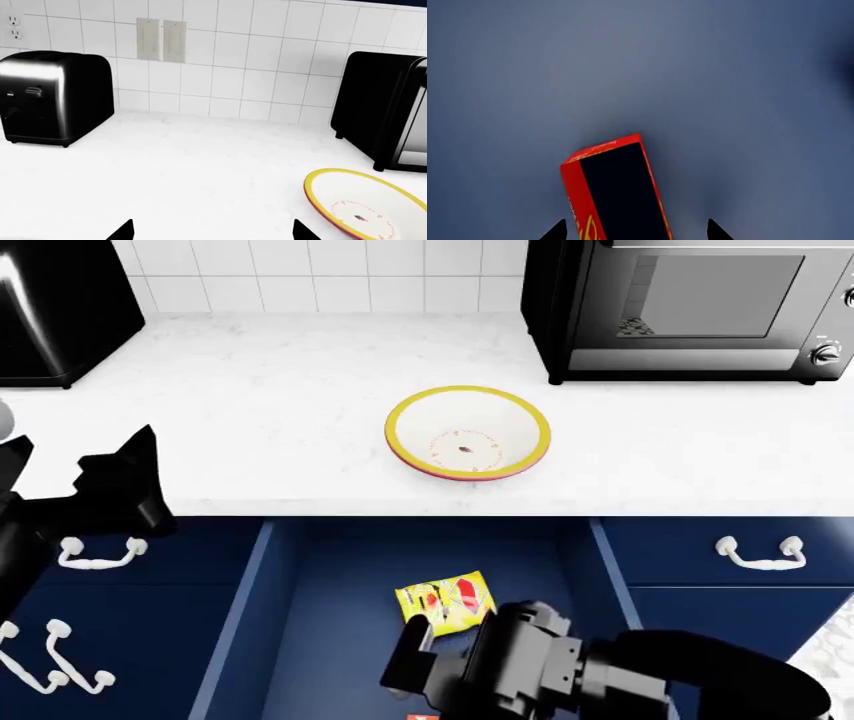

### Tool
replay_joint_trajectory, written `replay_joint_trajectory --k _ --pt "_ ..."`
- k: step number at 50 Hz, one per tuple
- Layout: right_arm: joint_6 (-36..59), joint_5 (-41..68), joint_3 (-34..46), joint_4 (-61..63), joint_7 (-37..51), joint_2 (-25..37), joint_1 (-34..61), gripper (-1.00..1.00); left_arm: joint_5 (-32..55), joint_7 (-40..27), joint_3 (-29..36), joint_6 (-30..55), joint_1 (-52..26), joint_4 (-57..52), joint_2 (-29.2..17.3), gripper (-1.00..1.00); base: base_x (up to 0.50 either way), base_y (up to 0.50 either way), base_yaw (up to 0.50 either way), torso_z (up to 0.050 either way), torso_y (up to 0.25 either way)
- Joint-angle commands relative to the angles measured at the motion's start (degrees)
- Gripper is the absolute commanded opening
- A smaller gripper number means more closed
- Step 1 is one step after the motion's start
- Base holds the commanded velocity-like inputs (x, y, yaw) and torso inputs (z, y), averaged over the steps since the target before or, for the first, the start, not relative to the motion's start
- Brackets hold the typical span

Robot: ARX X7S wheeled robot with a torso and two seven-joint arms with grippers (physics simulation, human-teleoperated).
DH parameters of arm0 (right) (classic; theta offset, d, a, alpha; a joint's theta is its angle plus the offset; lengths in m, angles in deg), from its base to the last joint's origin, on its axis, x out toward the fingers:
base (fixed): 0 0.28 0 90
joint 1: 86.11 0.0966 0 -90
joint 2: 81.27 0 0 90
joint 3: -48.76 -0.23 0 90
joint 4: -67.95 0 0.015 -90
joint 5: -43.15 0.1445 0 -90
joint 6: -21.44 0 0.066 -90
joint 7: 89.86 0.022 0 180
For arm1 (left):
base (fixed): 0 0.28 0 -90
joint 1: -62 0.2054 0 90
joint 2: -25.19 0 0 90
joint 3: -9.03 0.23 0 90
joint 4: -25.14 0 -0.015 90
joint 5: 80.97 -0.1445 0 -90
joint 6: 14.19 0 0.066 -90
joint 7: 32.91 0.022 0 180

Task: Place the bar in the bowl and close the drawer.

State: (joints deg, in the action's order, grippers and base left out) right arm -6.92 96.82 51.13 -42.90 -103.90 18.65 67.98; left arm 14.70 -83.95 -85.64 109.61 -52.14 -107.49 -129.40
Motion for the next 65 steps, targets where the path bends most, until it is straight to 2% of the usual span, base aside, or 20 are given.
replay_joint_trajectory --k 1,10,11,36,52,65 --pt "-1.37 -1.35 1.2 -2.63 -1.36 -1.3 -0.74 1.0 -0.4 0.53 -0.88 -0.19 1.26 0.19 0.03 1.0 0.0 0.0 0.0 0.0 0.0" --pt "-1.93 -2.12 1.83 -3.56 -1.65 -1.82 -1.09 1.0 -0.74 0.84 -1.31 -0.25 1.92 0.41 0.15 1.0 0.0 0.0 0.0 0.0 0.0" --pt "-1.94 -2.13 1.84 -3.62 -1.68 -1.84 -1.13 -1.0 -0.75 0.86 -1.37 -0.26 1.98 0.44 0.15 1.0 0.0 0.0 0.0 0.0 0.0" --pt "-0.98 -1.4 0.86 0.97 0.55 0.15 -0.17 -1.0 -0.04 0.48 -2.08 -0.23 2.01 0.09 -0.13 1.0 0.0 0.0 0.0 0.0 0.0" --pt "4.61 6.56 -7.88 18.07 8.62 8.14 6.14 -1.0 0.36 -0.09 -1.88 -0.04 1.34 0.02 -0.15 1.0 0.0 0.0 0.0 0.0 0.0" --pt "7.24 14.56 -16.61 26.92 13.95 13.95 10.88 -1.0 1.42 -0.64 -0.14 0.62 -1.82 1.0 -0.19 1.0 0.0 0.0 0.0 0.0 0.0"
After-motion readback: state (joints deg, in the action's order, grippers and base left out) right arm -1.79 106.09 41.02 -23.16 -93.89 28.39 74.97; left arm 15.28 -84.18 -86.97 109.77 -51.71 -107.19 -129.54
